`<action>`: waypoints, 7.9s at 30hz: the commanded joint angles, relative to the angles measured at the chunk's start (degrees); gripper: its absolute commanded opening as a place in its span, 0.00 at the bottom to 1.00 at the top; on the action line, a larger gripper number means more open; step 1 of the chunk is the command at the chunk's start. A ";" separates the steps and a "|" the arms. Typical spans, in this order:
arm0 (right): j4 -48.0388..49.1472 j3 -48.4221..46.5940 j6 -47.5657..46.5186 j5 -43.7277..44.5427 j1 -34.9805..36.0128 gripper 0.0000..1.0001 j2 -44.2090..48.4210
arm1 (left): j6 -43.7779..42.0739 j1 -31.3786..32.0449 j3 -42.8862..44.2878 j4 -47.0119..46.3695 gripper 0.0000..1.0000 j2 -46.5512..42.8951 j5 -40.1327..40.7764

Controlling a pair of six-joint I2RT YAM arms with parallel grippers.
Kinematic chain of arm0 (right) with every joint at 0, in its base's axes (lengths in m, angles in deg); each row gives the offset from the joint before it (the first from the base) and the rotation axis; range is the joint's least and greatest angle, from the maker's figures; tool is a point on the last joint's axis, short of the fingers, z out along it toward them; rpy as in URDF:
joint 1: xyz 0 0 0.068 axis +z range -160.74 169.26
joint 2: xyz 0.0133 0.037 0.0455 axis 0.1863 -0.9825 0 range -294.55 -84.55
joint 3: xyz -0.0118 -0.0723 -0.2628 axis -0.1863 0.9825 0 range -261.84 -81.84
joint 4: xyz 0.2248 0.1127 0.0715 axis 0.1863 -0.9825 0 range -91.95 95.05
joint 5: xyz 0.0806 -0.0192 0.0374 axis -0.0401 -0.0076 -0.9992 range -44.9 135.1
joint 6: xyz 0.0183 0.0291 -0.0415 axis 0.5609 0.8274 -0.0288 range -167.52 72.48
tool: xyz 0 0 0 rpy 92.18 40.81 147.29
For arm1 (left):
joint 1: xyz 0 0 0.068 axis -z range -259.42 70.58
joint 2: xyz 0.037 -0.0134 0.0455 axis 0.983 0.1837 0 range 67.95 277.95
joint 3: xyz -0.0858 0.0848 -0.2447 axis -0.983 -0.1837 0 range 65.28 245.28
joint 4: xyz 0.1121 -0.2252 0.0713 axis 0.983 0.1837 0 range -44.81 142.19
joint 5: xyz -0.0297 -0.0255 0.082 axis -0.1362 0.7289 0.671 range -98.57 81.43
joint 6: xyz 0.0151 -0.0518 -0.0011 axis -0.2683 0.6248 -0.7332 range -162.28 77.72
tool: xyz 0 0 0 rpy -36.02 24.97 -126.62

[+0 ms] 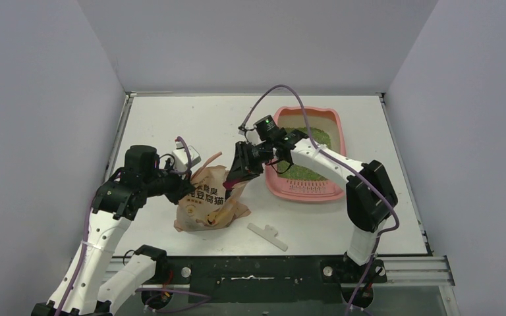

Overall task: Fill the litter box with clean litter
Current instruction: 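Scoop the cat litter from the cat litter bag.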

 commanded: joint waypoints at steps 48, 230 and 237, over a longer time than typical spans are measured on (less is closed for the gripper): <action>10.50 3.41 3.97 -9.03 -2.96 0.00 6.13 | 2.07 2.52 2.69 -5.65 0.00 0.80 -0.75; 54.98 38.67 37.38 -24.33 -22.56 0.00 23.62 | 3.39 7.42 1.01 -10.01 0.00 -1.34 4.44; 64.99 40.65 43.52 -19.34 -16.99 0.00 20.19 | 3.47 7.68 1.12 -10.62 0.00 -1.12 4.40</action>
